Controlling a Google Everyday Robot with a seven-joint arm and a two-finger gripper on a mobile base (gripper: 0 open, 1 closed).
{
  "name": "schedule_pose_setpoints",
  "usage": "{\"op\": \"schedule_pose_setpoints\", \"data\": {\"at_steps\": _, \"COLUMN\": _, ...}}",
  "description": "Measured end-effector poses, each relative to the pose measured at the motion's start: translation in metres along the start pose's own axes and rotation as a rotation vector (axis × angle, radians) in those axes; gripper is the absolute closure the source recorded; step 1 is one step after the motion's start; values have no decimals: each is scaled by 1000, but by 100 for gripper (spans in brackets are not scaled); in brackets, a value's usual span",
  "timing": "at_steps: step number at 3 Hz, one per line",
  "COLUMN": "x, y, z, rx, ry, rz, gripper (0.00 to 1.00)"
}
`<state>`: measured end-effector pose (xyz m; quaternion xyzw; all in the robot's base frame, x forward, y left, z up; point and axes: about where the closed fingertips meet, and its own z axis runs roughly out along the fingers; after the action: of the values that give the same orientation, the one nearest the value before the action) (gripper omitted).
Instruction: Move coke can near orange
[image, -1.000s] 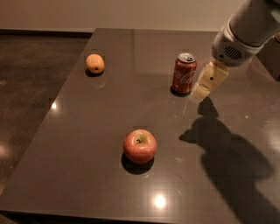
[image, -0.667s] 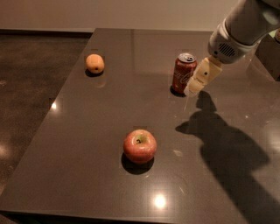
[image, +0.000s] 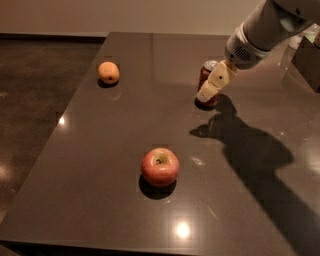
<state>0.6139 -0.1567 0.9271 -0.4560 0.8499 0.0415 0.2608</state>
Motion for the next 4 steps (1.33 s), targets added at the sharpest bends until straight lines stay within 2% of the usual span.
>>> {"op": "schedule_pose_setpoints", "data": {"at_steps": 1, "x": -13, "y": -4, "z": 20, "rx": -21, "ry": -26, "rz": 14, "gripper": 4}}
{"op": "schedule_pose_setpoints", "data": {"at_steps": 2, "x": -18, "y": -6, "z": 29, "rx": -34, "ry": -35, "rz": 20, "gripper": 25}}
{"op": "schedule_pose_setpoints", "data": {"at_steps": 3, "x": -30, "y": -7, "z": 32, "rx": -49, "ry": -51, "rz": 20, "gripper": 58}}
{"op": "schedule_pose_setpoints", "data": {"at_steps": 4, "x": -44, "y": -3, "z": 31, "rx": -74, "ry": -64, "rz": 8, "gripper": 80}}
